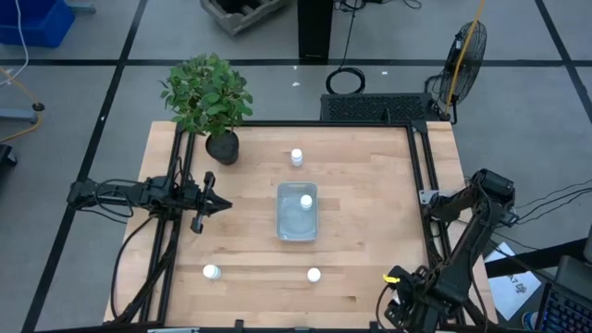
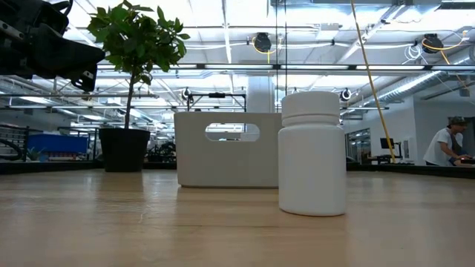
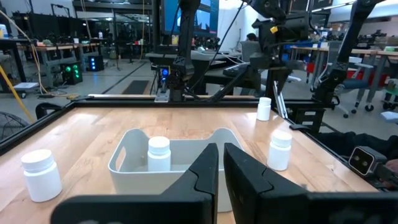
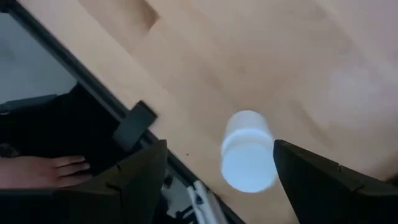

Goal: Pick and place pill bottles into a basket
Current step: Put the white medicine bottle into the gray bin

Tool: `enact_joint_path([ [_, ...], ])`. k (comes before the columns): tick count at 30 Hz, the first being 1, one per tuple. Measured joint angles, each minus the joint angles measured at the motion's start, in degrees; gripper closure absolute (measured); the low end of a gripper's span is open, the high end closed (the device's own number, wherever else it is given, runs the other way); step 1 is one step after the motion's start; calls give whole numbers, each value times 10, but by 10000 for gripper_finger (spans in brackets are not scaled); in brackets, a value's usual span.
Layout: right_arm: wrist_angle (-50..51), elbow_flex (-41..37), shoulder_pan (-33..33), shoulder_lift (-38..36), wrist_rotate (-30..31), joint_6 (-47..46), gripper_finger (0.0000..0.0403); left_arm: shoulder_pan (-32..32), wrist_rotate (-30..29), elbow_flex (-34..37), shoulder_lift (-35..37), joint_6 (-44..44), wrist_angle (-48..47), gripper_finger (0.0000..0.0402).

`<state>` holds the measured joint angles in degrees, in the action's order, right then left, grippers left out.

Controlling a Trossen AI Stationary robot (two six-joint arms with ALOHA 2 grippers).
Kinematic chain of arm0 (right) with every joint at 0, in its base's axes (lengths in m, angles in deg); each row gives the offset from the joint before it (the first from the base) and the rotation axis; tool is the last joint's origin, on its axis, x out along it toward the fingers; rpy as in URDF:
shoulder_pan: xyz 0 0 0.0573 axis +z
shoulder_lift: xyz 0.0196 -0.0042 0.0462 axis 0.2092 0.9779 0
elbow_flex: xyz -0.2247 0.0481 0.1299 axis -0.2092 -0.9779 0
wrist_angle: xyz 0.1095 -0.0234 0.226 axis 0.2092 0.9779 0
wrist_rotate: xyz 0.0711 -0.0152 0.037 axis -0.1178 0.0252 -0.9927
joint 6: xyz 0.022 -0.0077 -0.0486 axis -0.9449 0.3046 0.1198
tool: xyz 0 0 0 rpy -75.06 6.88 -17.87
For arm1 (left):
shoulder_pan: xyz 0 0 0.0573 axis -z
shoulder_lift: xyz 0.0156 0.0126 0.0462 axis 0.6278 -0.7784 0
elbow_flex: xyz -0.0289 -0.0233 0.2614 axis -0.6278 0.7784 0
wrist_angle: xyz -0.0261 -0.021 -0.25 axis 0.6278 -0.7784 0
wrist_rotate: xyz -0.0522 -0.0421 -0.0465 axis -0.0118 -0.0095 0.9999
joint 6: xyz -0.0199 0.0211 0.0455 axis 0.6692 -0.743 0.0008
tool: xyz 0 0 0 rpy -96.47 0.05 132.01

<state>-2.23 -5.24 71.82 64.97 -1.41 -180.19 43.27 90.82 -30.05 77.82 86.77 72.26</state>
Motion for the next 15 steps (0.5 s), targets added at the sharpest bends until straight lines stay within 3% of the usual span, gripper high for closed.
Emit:
enact_joint_path([
  [15, -84, -58, 4, 0, -45, -30, 115, 0, 0, 0, 0, 0, 0, 371],
])
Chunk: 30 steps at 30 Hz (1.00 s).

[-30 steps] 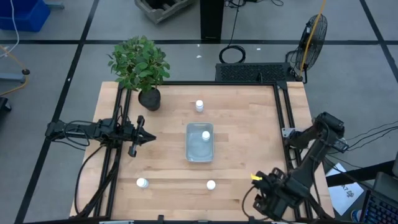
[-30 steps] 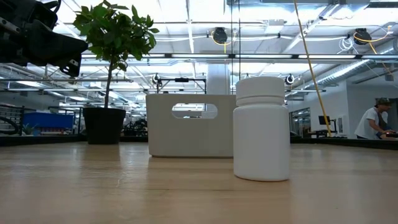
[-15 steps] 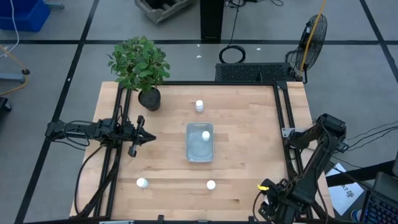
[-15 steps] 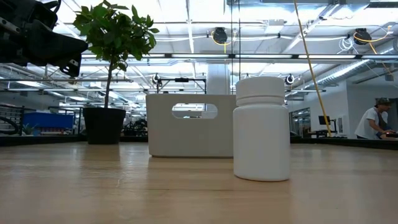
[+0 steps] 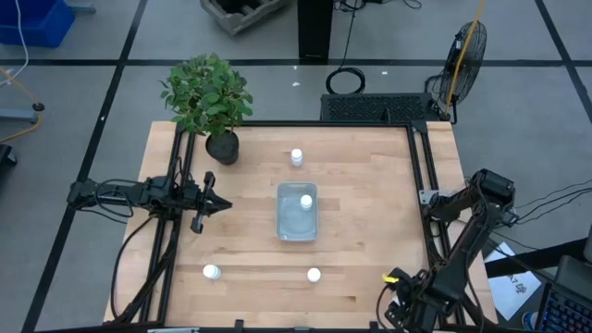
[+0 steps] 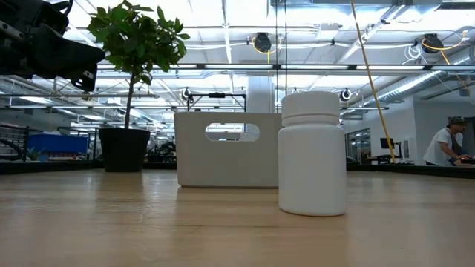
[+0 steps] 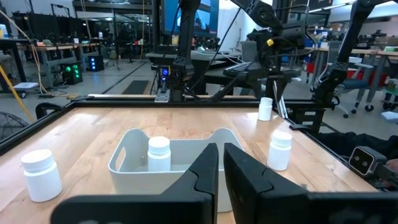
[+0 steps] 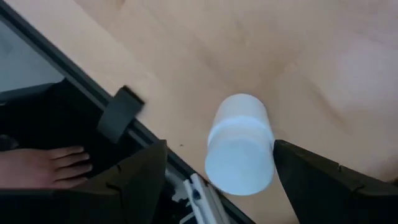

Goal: Pick and place pill bottles into a basket
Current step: Put the white medicine bottle into the gray bin

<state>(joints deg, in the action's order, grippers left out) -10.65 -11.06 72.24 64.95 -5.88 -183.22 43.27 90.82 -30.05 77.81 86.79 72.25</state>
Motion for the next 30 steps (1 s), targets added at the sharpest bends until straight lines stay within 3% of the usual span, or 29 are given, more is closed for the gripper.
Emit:
enact_joint_path([
  [18, -19, -27, 8, 0, -31, -15, 151, 0, 0, 0, 0, 0, 0, 371],
  [30, -20, -27, 8, 0, -27, -15, 225, 0, 0, 0, 0, 0, 0, 371],
])
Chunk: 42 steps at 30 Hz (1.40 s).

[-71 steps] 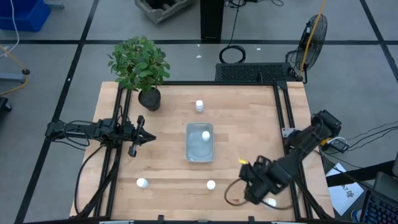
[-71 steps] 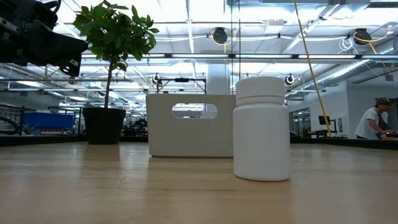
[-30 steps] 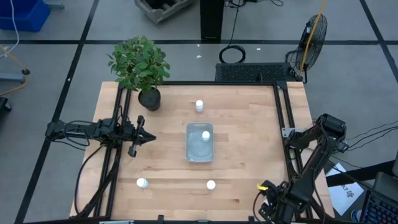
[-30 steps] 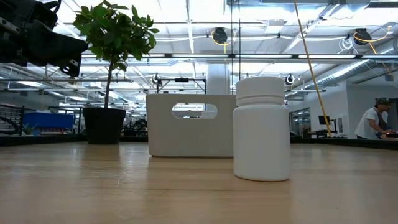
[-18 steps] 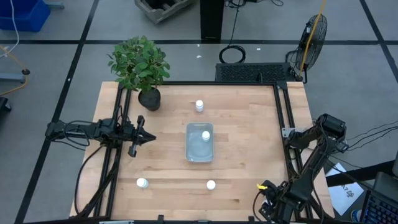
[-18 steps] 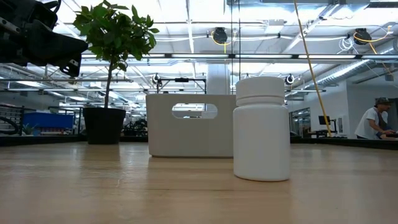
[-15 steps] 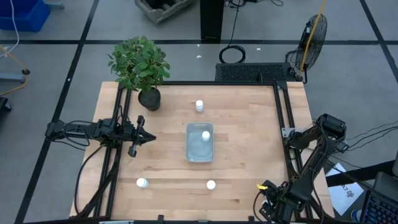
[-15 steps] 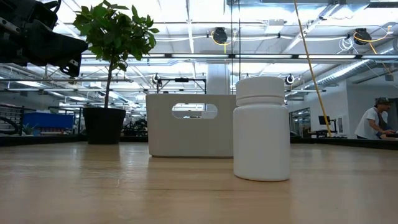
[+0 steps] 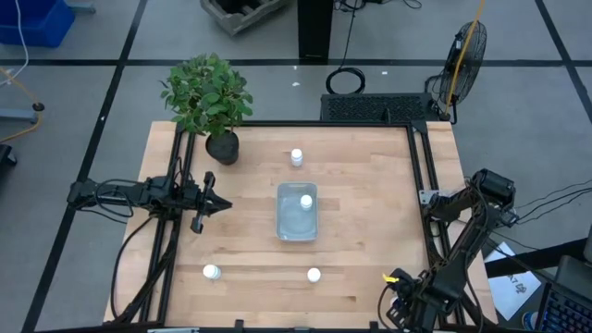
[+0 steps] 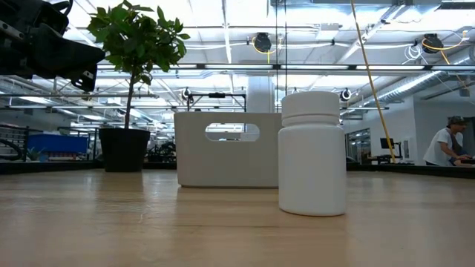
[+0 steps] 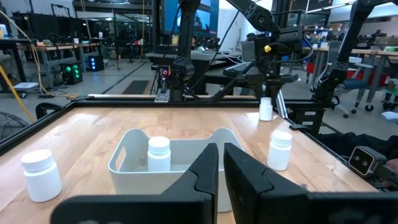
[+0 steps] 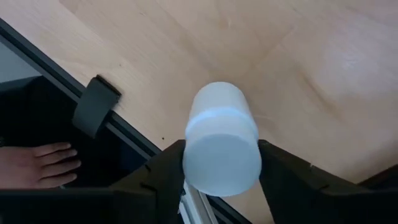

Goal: Pick and place pill bottles into a basket
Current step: Put the white medicine bottle into the gray bin

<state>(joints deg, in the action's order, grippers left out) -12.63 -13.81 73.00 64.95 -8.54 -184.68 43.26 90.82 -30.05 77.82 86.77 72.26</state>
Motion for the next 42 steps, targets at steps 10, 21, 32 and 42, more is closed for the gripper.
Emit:
enact_joint_path([
  [10, 13, 0, -2, -1, 41, 35, 248, 0, 0, 0, 0, 0, 0, 371],
  [21, 44, 1, -31, -1, 76, 110, 252, 0, 0, 0, 0, 0, 0, 371],
  [32, 75, -1, -89, -28, 209, 247, 251, 0, 0, 0, 0, 0, 0, 371],
  [42, 58, -1, -165, -90, 343, 434, 251, 0, 0, 0, 0, 0, 0, 371],
])
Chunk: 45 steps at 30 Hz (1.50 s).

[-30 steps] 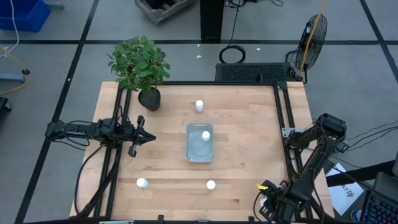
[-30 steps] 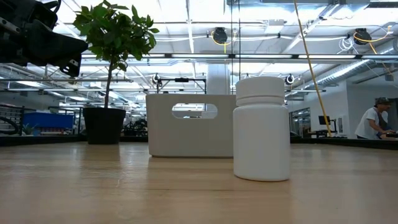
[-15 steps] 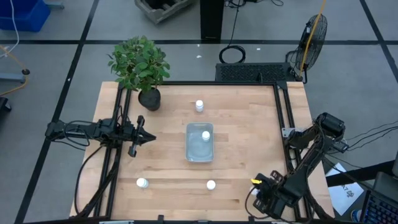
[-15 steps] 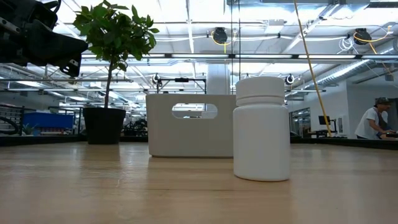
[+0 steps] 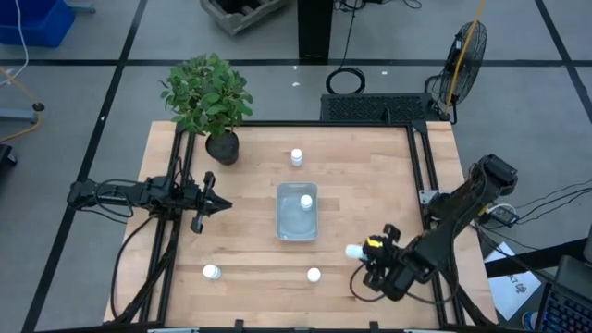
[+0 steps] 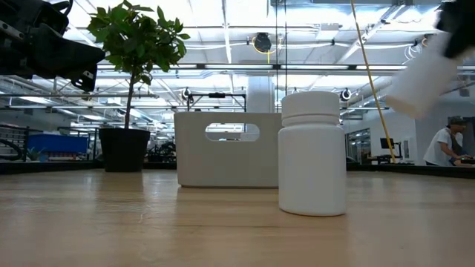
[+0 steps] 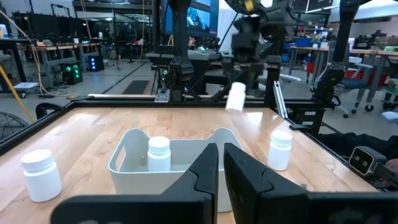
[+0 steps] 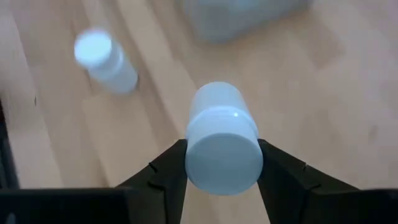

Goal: Pick and place pill bottles into a basket
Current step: Put the white medicine bottle into the gray bin

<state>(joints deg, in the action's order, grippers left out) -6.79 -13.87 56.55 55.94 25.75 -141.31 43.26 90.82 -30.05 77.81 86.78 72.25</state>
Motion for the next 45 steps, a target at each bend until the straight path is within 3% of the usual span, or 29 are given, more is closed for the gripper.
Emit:
enact_joint_path([
  [4, -42, 0, -47, -17, 33, 100, 251, 0, 0, 0, 0, 0, 0, 371],
  [8, -127, 0, -101, -29, 24, 232, 253, 0, 0, 0, 0, 0, 0, 371],
  [14, -262, 0, -189, -42, -61, 409, 252, 0, 0, 0, 0, 0, 0, 371],
  [20, -324, 0, -285, -42, -178, 484, 253, 0, 0, 0, 0, 0, 0, 371],
  [31, -332, 26, -437, -22, -311, 563, 253, 0, 0, 0, 0, 0, 0, 371],
  [34, -321, 49, -458, -3, -345, 572, 253, 0, 0, 0, 0, 0, 0, 371],
  [41, -221, 138, -479, 63, -349, 600, 253, 0, 0, 0, 0, 0, 0, 371],
  [45, -162, 209, -489, 111, -381, 616, 253, 0, 0, 0, 0, 0, 0, 371],
])
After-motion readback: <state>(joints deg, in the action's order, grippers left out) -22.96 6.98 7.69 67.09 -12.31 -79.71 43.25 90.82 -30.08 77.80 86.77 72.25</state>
